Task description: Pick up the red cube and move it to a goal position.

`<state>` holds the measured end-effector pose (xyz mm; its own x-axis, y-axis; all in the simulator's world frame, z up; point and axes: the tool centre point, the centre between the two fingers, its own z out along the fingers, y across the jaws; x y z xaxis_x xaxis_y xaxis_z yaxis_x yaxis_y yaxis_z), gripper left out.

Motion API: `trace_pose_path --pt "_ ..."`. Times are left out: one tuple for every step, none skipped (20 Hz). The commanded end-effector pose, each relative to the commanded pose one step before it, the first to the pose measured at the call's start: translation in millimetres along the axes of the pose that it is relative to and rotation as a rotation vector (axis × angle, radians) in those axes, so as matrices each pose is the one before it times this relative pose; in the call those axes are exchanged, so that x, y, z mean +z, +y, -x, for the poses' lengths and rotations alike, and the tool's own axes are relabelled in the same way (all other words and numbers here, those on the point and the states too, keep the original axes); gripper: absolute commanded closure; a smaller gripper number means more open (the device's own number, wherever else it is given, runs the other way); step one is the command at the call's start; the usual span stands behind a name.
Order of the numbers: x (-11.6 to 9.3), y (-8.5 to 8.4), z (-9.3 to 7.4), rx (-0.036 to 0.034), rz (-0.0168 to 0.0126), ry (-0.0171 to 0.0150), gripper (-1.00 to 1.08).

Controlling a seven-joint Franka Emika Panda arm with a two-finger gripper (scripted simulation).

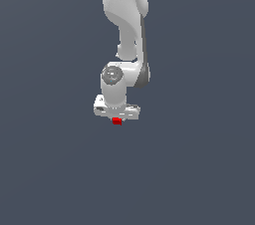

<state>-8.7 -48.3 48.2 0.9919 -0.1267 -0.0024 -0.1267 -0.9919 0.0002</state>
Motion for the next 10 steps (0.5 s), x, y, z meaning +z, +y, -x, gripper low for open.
trace_pose_path --pt "-15.54 -2.33 2.14 -0.0002 -0.00013 0.00164 1.08" --pt "-7.2 -1.06 1.25 0.0 0.0 0.0 1.08" --pt "-7.81 -1.15 1.34 0.0 0.0 0.0 1.08" --pt "-8.43 -1.24 1.44 0.0 0.0 0.0 1.08" --pt "-9.03 -1.32 1.52 0.0 0.0 0.0 1.08" --pt "-9.57 -1.4 1.59 0.0 0.0 0.0 1.08" --pt "-10.08 -1.47 1.64 0.0 0.0 0.0 1.08" --pt "-10.78 -1.41 1.72 0.0002 0.00001 0.00045 1.08" --pt "-10.35 -1.5 1.62 0.0 0.0 0.0 1.08" --pt "-9.96 -1.44 1.53 0.0 0.0 0.0 1.08"
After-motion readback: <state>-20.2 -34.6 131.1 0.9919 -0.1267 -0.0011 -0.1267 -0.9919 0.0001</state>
